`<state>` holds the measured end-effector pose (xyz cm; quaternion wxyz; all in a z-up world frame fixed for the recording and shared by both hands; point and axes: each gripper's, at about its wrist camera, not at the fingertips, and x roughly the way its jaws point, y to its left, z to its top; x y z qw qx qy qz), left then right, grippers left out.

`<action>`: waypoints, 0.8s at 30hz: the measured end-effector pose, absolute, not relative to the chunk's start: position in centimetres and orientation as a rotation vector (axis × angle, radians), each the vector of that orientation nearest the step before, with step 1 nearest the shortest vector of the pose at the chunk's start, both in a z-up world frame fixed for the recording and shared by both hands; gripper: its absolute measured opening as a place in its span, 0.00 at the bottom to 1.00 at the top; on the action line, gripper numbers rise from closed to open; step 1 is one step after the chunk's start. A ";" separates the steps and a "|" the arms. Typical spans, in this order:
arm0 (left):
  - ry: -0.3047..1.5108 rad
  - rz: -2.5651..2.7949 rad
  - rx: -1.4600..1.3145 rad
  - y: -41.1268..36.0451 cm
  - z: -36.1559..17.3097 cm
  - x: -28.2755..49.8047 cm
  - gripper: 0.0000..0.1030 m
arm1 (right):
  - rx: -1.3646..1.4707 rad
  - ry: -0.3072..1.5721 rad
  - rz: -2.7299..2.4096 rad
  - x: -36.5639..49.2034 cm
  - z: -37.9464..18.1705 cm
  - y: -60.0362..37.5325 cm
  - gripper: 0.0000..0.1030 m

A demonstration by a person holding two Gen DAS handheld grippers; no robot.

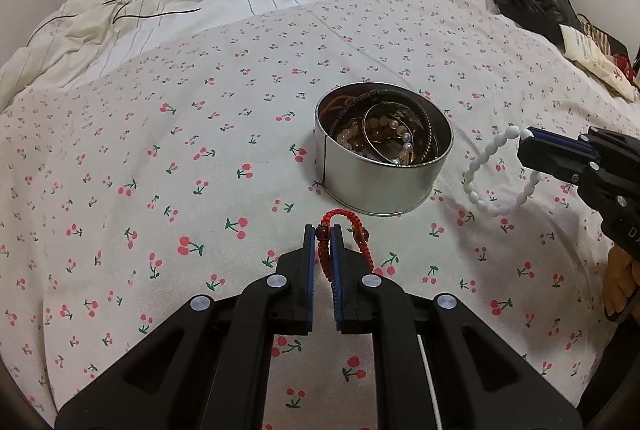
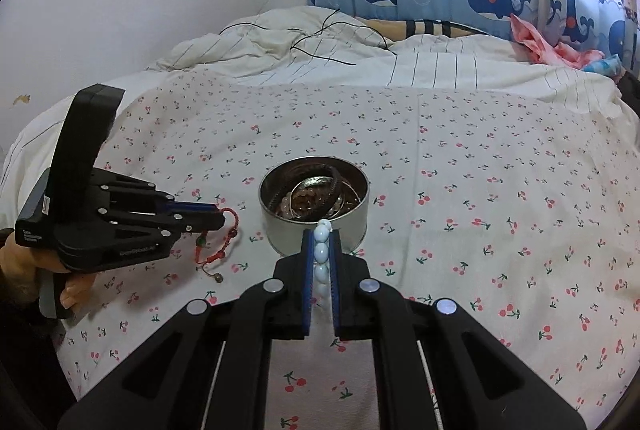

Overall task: Organize jewelry
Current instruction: 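Drop the red cord bracelet into the tin from the left tool while the right tool carries the white bracelet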

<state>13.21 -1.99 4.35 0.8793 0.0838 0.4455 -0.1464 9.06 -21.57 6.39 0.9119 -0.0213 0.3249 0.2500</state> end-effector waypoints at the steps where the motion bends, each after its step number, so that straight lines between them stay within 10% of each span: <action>1: 0.926 -0.303 0.182 -2.1 4.4 13.2 0.07 | -0.042 0.669 0.516 9.1 6.4 -21.6 0.08; 24: 0.885 -0.256 0.274 -2.8 4.9 12.6 0.07 | -0.042 0.655 0.537 8.8 6.6 -21.6 0.08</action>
